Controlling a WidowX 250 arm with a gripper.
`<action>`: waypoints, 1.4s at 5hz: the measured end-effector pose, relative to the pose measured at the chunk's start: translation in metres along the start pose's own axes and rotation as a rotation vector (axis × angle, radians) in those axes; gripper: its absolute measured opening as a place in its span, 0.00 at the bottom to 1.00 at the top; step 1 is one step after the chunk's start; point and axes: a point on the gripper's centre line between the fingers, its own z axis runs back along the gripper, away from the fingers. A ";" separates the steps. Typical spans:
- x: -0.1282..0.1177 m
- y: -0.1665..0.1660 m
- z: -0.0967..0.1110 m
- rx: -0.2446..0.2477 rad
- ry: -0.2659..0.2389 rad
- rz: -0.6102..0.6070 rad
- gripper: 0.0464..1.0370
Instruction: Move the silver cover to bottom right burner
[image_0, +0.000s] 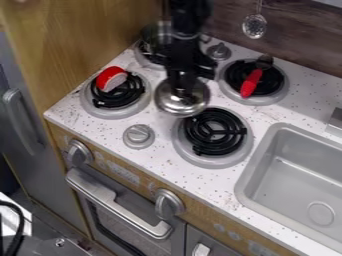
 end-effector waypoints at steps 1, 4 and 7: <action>-0.017 -0.033 0.004 -0.005 -0.009 -0.062 0.22; -0.044 -0.090 -0.038 -0.049 0.095 -0.159 0.22; -0.014 -0.061 -0.046 -0.049 0.086 -0.068 0.22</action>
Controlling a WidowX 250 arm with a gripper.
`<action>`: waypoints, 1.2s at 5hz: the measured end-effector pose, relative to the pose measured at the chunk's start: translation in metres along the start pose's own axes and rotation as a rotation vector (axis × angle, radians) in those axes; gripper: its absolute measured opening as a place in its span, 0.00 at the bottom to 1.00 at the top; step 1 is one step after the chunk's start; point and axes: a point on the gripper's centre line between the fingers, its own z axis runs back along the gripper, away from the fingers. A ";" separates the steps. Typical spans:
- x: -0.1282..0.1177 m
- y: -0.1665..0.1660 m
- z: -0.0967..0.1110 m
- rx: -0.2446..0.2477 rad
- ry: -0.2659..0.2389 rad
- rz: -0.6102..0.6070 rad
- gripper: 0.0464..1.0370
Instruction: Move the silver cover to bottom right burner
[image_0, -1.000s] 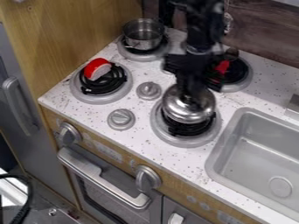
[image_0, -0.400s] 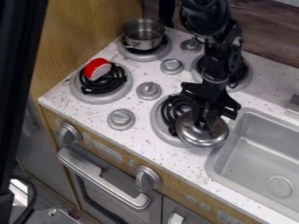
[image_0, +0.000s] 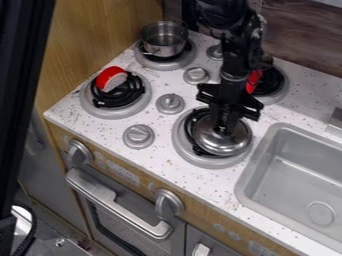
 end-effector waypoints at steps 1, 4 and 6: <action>0.004 0.010 0.000 -0.009 0.002 0.027 0.22; 0.003 0.003 0.027 -0.052 -0.004 -0.008 0.86; -0.009 -0.006 0.093 -0.077 -0.077 -0.068 0.96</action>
